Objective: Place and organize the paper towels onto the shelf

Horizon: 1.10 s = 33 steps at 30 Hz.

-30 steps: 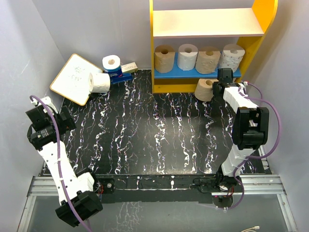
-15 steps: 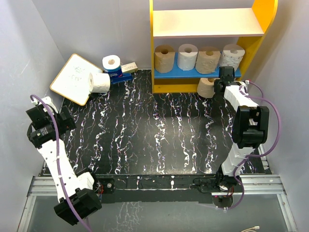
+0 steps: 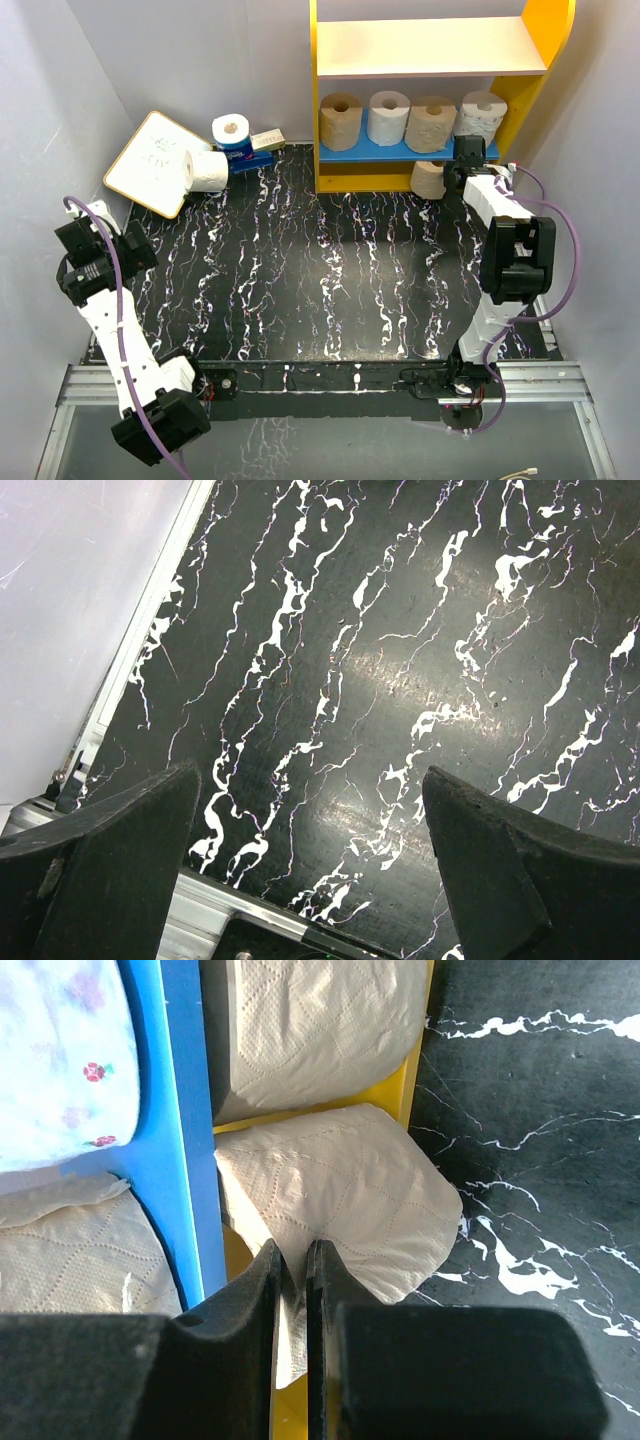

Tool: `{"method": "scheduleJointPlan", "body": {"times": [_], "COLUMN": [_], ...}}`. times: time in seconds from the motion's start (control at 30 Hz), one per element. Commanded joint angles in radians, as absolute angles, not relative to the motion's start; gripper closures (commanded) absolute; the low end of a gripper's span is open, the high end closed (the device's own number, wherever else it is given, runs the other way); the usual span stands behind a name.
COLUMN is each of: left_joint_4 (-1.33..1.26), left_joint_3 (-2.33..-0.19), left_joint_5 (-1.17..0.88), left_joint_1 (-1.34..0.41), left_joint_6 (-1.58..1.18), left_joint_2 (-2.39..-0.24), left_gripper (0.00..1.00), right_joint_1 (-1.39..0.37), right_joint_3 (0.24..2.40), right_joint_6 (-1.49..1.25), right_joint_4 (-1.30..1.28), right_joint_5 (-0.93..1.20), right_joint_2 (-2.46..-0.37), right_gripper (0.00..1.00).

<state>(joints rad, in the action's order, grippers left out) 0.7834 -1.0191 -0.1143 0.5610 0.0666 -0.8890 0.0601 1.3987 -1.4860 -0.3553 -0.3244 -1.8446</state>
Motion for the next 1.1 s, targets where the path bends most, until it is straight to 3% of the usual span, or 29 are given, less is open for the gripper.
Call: {"method": "scheduleJointPlan", "body": {"times": [0.0, 0.33, 0.43, 0.7, 0.8, 1.0, 1.03, 1.07], "left_joint_4": [0.773, 0.77, 0.77, 0.771, 0.77, 0.77, 0.77, 0.77], "left_joint_3": [-1.019, -1.017, -1.016, -1.017, -1.017, -1.017, -1.018, -1.017], "left_joint_5": [-0.114, -0.106, -0.104, -0.101, -0.103, -0.106, -0.107, -0.108], "left_joint_1": [0.568, 0.568, 0.568, 0.569, 0.569, 0.569, 0.569, 0.568], "left_joint_6": [0.06, 0.059, 0.058, 0.058, 0.06, 0.059, 0.059, 0.06], "left_joint_2": [-0.887, -0.885, -0.884, -0.882, -0.881, -0.878, -0.876, -0.874], "left_gripper": [0.07, 0.07, 0.07, 0.07, 0.07, 0.07, 0.07, 0.07], "right_joint_1": [0.066, 0.06, 0.057, 0.051, 0.051, 0.052, 0.051, 0.052], "right_joint_3": [1.45, 1.438, 1.364, 1.336, 1.318, 1.286, 1.266, 1.246], "right_joint_6": [-1.513, -1.534, -1.505, -1.484, -1.459, -1.387, -1.375, -1.363], "right_joint_4": [-0.15, -0.055, 0.078, 0.072, 0.04, -0.075, -0.085, -0.087], "right_joint_5": [-0.379, -0.281, -0.23, -0.18, -0.178, -0.146, -0.135, -0.125], "right_joint_2": [-1.831, -1.884, -1.869, -1.822, -1.78, -1.672, -1.651, -1.63], "right_gripper": [1.0, 1.0, 1.0, 0.41, 0.29, 0.22, 0.19, 0.07]}}
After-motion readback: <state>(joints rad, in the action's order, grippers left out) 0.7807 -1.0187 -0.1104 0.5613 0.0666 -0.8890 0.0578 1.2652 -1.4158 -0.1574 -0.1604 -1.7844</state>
